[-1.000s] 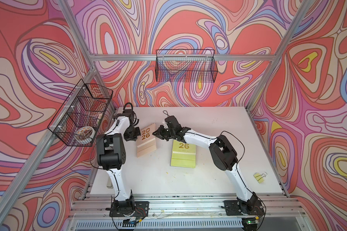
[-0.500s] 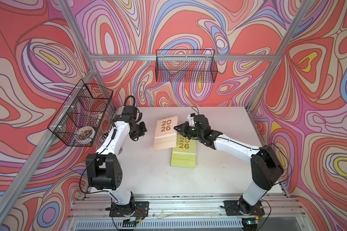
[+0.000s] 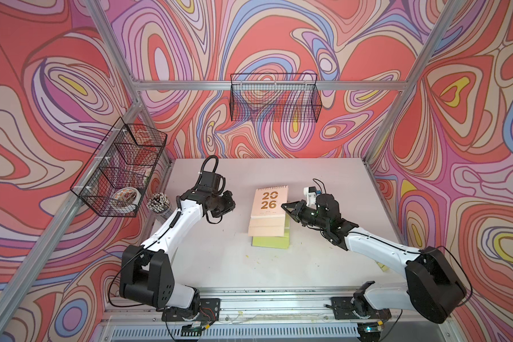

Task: Stack the calendars
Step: Place the calendar at the calendar.

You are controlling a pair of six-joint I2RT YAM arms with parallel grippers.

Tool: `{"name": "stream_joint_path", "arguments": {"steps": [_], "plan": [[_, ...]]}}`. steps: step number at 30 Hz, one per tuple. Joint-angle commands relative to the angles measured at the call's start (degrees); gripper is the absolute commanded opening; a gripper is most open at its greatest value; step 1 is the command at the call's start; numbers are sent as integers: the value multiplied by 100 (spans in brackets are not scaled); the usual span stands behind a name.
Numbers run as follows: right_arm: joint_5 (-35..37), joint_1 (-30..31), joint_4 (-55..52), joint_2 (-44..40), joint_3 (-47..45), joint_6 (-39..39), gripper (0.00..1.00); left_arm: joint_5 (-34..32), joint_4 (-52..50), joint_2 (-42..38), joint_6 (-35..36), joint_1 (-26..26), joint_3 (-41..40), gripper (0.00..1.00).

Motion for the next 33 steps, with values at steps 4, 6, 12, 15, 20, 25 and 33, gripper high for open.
{"name": "stream_joint_path", "arguments": {"steps": [4,6,12,15,20,25,33], "plan": [[-679,-182,1601,247,-324,228,0,108,819,-326,-586,-273,-580,0],[-640,-190,1381,170,-339,70,0,76,898,-385,-640,-354,-723,0],[-711,-415,1747,211,-651,63,0,10,988,-399,-676,-462,-936,0],[-893,-548,1858,264,-681,63,0,7,1024,-369,-694,-494,-989,0],[-1132,-757,1930,409,-703,55,0,-41,1176,-380,-764,-562,-1205,0],[-1264,-792,2045,634,-725,79,0,-134,1187,-368,-713,-564,-1454,0],[-1260,-789,2128,807,-793,100,0,-14,1346,-265,-737,-562,-1672,0]]}}
